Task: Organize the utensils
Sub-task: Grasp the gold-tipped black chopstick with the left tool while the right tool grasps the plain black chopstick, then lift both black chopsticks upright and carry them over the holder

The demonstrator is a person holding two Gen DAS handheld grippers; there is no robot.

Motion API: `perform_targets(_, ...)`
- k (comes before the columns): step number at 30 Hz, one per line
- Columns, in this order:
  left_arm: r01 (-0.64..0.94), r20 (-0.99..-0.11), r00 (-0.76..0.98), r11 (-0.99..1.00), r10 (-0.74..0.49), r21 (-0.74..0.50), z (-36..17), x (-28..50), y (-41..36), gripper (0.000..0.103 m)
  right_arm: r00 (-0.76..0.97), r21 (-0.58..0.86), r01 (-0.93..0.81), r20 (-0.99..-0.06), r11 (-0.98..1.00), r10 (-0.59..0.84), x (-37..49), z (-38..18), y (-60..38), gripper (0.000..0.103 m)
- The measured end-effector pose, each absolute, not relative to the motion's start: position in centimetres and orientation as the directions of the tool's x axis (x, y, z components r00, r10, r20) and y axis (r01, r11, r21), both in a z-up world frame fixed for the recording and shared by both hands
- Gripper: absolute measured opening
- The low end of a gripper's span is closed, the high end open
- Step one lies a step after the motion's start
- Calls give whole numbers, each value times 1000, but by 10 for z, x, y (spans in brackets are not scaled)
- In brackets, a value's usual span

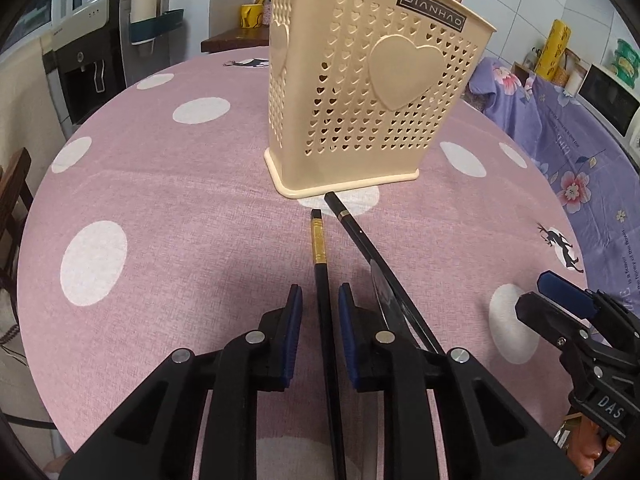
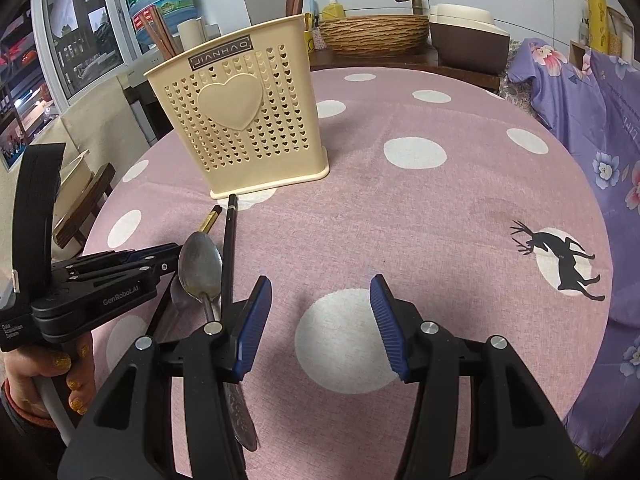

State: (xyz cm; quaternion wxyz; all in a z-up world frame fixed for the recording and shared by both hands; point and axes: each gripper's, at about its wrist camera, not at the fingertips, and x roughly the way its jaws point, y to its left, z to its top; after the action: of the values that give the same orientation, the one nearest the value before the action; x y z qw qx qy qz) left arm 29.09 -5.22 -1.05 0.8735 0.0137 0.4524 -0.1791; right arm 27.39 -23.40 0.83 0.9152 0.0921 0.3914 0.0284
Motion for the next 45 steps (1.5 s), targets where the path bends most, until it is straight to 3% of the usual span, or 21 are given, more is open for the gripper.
perform_targets(3, 329, -800, 536, 939, -269, -96, -11, 297, -58, 19, 689, 193, 11, -713, 981, 132, 278, 10, -230, 52)
perform_targets(6, 317, -804, 545, 946, -236, -63, -11, 301, -57, 9, 687, 188, -2, -713, 982, 138, 282, 14, -224, 52)
perform_targets(20, 237, -797, 547, 961, -254, -144, -10, 299, -11, 9, 597, 168, -117, -776, 979, 204, 352, 14, -169, 48)
perform_targets(26, 243, -792, 555, 960, -254, -138, -11, 296, -9, 9, 531, 177, -109, -821, 978, 208, 390, -3, -158, 37)
perform_targets(31, 246, -788, 558, 959, -259, -141, -11, 294, -9, 9, 543, 95, -119, -827, 988, 145, 397, -9, -147, 31)
perform_targets(37, 239, -789, 562, 962, -249, -133, -11, 295, -11, 9, 554, 37, -141, -825, 989, 110, 392, -10, -146, 10)
perform_targets(42, 234, -796, 556, 964, -240, -127, -10, 300, -13, 10, 557, 34, -129, -824, 991, 101, 381, -11, -166, 9)
perform_targets(45, 242, -797, 552, 962, -245, -128, -9, 304, -17, 22, 559, 56, -109, -822, 992, 108, 377, -11, -178, 9)
